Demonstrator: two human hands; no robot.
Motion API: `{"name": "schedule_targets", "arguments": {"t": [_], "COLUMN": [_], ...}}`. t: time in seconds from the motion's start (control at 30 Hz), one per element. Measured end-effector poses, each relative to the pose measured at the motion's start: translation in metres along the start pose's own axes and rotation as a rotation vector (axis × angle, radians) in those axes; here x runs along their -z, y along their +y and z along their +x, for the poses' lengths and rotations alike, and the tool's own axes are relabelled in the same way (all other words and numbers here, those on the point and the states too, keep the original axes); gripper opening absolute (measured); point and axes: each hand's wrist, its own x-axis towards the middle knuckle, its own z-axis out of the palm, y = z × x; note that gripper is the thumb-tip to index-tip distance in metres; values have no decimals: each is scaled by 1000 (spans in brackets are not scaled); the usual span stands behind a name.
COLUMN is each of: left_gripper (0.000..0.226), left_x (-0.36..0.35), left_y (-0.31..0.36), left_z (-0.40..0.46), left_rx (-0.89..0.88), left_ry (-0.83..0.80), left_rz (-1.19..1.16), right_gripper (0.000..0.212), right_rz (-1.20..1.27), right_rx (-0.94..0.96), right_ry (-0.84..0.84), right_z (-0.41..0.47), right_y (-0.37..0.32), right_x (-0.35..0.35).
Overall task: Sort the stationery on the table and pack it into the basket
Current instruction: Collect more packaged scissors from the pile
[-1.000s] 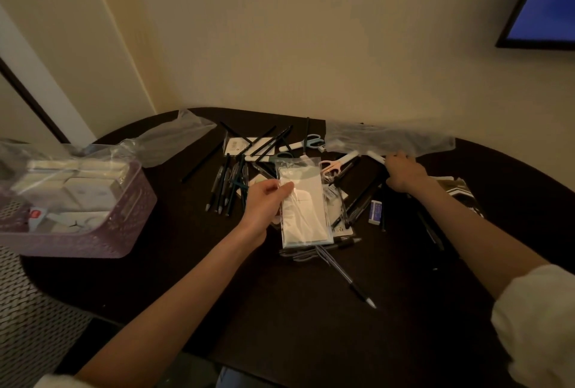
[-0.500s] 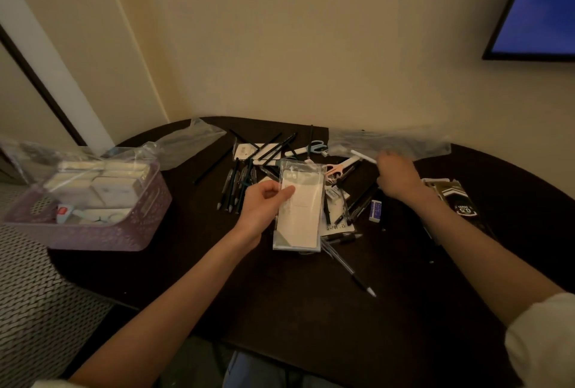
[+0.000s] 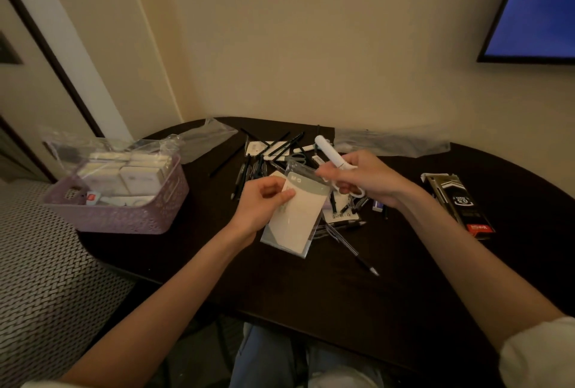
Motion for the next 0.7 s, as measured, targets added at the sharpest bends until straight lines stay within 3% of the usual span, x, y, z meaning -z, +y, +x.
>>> {"name": "schedule_targets", "arguments": {"t": [0.1,0.37,0.57,0.7], "left_gripper": [15,33,43,46], "left_x": [5,15,24,35], "left_y": [2,8,15,19], "left_z": [-9,-23,-29,-28], "left_rx": [15,33,-131,-270], "left_ry": [-34,-196,-336,-357], "left_rz": [-60,-190,-57,151], "right_gripper": [10,12,36,29], "right_rz": [-26,41,50,63], "right_rx": [8,3,-35,-8], "right_ry": [-24,-55,-164,-201], "right_z": [-7,-14,-14,-9], "right_y": [-1,1,1,2], "right_x": [-6,-16,-15,-16]}}
